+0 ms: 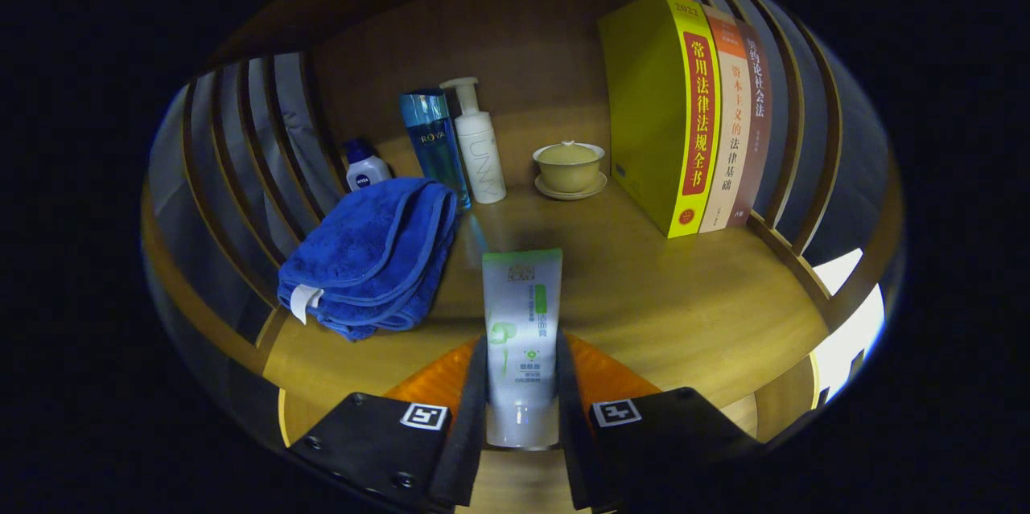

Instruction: Pull open the drawer, take out the items inside it, and place them on the countertop above the cabinet.

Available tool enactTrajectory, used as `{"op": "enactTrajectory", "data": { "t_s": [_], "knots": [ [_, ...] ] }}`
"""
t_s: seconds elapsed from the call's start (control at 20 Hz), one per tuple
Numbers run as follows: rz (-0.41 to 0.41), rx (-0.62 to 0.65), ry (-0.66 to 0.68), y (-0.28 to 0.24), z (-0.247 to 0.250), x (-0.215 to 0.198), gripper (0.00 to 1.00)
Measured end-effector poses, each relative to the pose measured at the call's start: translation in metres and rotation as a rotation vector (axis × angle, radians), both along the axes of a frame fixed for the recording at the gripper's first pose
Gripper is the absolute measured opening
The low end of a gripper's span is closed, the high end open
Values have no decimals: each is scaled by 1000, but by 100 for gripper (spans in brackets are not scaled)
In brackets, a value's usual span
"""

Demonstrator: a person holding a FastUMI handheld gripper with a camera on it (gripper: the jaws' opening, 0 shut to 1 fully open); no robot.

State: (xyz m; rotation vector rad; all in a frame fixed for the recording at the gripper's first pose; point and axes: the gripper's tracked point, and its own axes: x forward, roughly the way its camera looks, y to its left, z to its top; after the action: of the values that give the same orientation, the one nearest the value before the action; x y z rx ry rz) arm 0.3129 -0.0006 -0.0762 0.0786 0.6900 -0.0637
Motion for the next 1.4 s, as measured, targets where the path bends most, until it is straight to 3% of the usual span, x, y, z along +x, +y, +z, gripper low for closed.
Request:
{"op": "enactTrajectory", "data": {
  "t_s": [0.9, 0.95, 1.2, 1.4],
  "knots": [
    [2, 24, 12, 3, -2, -5, 61],
    [8, 43, 6, 6, 0, -6, 72],
    [31, 28, -39, 5, 13, -15, 99],
    [50, 28, -101, 12, 36, -34, 99]
  ]
}}
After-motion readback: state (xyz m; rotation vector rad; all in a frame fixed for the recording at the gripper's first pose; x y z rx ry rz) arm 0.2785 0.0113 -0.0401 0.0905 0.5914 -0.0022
